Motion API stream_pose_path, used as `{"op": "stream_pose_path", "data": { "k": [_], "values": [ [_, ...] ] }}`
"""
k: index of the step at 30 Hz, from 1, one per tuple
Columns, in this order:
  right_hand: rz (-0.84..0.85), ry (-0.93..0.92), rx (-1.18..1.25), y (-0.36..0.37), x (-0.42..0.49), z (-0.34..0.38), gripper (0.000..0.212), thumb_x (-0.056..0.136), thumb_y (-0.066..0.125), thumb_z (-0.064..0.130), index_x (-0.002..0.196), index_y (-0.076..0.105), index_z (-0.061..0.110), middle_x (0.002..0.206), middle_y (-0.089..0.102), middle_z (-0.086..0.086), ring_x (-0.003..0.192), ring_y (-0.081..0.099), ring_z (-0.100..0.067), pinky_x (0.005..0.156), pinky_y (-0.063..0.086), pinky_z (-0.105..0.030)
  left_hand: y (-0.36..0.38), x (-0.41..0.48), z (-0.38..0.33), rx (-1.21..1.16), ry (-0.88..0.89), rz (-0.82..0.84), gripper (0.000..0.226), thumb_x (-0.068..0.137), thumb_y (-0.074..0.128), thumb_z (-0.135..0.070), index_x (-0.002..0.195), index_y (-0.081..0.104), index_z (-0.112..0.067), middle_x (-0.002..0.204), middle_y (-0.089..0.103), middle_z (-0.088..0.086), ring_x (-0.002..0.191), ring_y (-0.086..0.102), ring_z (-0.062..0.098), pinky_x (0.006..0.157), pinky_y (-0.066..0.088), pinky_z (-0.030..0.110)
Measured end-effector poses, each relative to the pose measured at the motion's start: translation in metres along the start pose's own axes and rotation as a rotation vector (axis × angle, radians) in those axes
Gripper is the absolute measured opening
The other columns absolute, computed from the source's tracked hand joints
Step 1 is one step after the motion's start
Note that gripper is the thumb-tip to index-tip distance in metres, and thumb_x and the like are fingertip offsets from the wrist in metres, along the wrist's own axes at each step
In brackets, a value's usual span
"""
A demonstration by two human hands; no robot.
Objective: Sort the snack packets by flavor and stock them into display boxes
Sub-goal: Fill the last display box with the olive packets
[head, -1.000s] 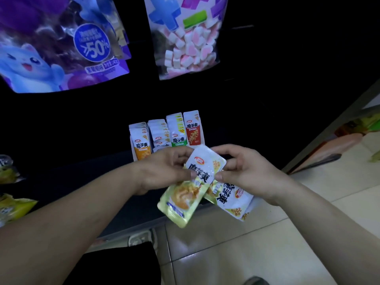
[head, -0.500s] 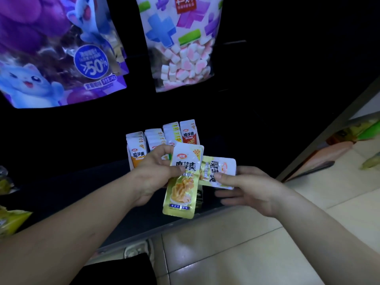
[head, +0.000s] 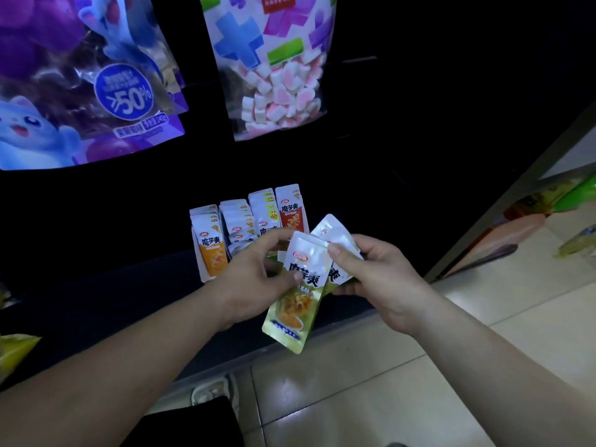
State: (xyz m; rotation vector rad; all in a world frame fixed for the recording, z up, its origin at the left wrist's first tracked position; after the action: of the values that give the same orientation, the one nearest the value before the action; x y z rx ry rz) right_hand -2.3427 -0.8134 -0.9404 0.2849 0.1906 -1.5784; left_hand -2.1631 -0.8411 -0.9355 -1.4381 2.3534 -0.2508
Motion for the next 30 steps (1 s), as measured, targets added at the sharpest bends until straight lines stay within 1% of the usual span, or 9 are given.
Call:
{"op": "stream_pose_path", "data": {
  "k": [4, 7, 10, 12, 16, 18, 22, 26, 30],
  "values": [
    [-0.030, 0.012, 0.189, -0.002, 0.003, -0.001, 0.054, 0.075, 0.082, 0.030, 0.119, 0.064, 0.005, 0.106, 0.077, -0.015, 0.096, 0.075, -0.032, 0.085, 0.062, -0.044, 0.003, 0.002, 0.000, -0.063, 0.025, -0.060, 0.059, 0.095, 0.074, -0.024, 0.142, 0.050, -0.051, 0.116, 0.069, 0.000, 0.095, 0.074, 0.012, 0.081, 0.063, 0.032],
    [-0.037, -0.005, 0.141, 0.005, 0.002, -0.005, 0.045, 0.079, 0.082, 0.002, 0.120, 0.064, 0.009, 0.108, 0.078, -0.010, 0.101, 0.075, -0.026, 0.086, 0.059, -0.038, 0.009, 0.002, 0.006, -0.049, -0.005, -0.134, 0.058, 0.092, 0.077, -0.034, 0.137, 0.049, -0.057, 0.105, 0.070, 0.009, 0.090, 0.074, 0.020, 0.077, 0.064, 0.046],
    [-0.112, -0.016, 0.049, 0.002, 0.002, -0.009, 0.050, 0.082, 0.073, -0.011, 0.118, 0.063, 0.023, 0.104, 0.078, -0.001, 0.098, 0.075, -0.019, 0.081, 0.061, -0.033, 0.014, 0.002, 0.002, -0.006, 0.013, -0.174, 0.051, 0.088, 0.080, -0.037, 0.119, 0.048, -0.062, 0.089, 0.072, 0.004, 0.080, 0.074, 0.018, 0.072, 0.064, 0.050],
    [-0.120, -0.011, 0.014, -0.001, 0.004, -0.010, 0.054, 0.083, 0.076, -0.007, 0.119, 0.063, 0.030, 0.104, 0.078, 0.001, 0.100, 0.074, -0.019, 0.088, 0.061, -0.042, 0.013, 0.004, -0.002, -0.032, -0.004, -0.155, 0.052, 0.087, 0.082, -0.032, 0.120, 0.048, -0.054, 0.086, 0.075, 0.002, 0.076, 0.074, 0.017, 0.069, 0.064, 0.046],
    [-0.094, 0.007, 0.066, -0.004, 0.007, -0.010, 0.072, 0.084, 0.078, -0.005, 0.142, 0.051, 0.028, 0.105, 0.078, -0.004, 0.104, 0.074, -0.025, 0.102, 0.053, -0.055, 0.015, 0.003, -0.005, -0.132, -0.082, 0.026, 0.028, 0.098, 0.070, -0.028, 0.126, 0.066, -0.033, 0.095, 0.076, 0.000, 0.064, 0.064, 0.007, 0.056, 0.052, 0.032],
    [-0.099, -0.002, 0.096, -0.006, 0.008, -0.008, 0.078, 0.086, 0.074, -0.006, 0.151, 0.042, 0.026, 0.106, 0.078, -0.004, 0.106, 0.073, -0.028, 0.104, 0.051, -0.058, 0.019, 0.000, -0.004, -0.154, -0.085, 0.102, 0.027, 0.103, 0.063, -0.028, 0.128, 0.067, -0.036, 0.110, 0.076, -0.008, 0.076, 0.066, 0.003, 0.062, 0.051, 0.031],
    [-0.119, -0.009, 0.164, -0.007, 0.009, -0.009, 0.069, 0.095, 0.062, -0.008, 0.153, 0.038, 0.022, 0.108, 0.078, -0.005, 0.103, 0.075, -0.028, 0.092, 0.059, -0.053, 0.016, 0.000, -0.002, -0.173, -0.071, 0.052, 0.028, 0.104, 0.061, -0.020, 0.127, 0.066, -0.034, 0.118, 0.075, -0.011, 0.103, 0.071, 0.016, 0.073, 0.058, 0.032],
    [-0.158, 0.078, 0.194, -0.006, 0.009, -0.022, 0.042, 0.096, 0.070, 0.010, 0.137, 0.059, 0.012, 0.106, 0.078, -0.008, 0.098, 0.077, -0.025, 0.084, 0.063, -0.044, 0.016, 0.003, -0.002, -0.209, -0.050, 0.008, 0.029, 0.105, 0.059, -0.017, 0.129, 0.064, -0.033, 0.120, 0.075, -0.010, 0.108, 0.070, 0.031, 0.075, 0.062, 0.038],
    [-0.165, 0.096, 0.040, -0.004, 0.006, -0.026, 0.016, 0.100, 0.066, 0.029, 0.106, 0.075, 0.017, 0.098, 0.080, -0.003, 0.094, 0.077, -0.024, 0.085, 0.063, -0.045, 0.015, 0.004, 0.001, -0.122, -0.032, -0.006, 0.027, 0.105, 0.058, -0.022, 0.125, 0.066, -0.039, 0.117, 0.075, -0.013, 0.108, 0.071, 0.021, 0.090, 0.062, 0.044]
  ]
}}
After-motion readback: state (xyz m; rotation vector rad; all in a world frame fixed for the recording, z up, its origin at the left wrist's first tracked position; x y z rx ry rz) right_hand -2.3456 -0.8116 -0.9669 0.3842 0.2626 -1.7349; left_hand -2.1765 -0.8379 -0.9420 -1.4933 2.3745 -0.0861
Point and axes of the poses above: each hand's wrist, its own x-axis towards the middle knuckle, its own y-axis out of the palm, z = x × y, the point moved 9 cm from there along x, towards the middle knuckle
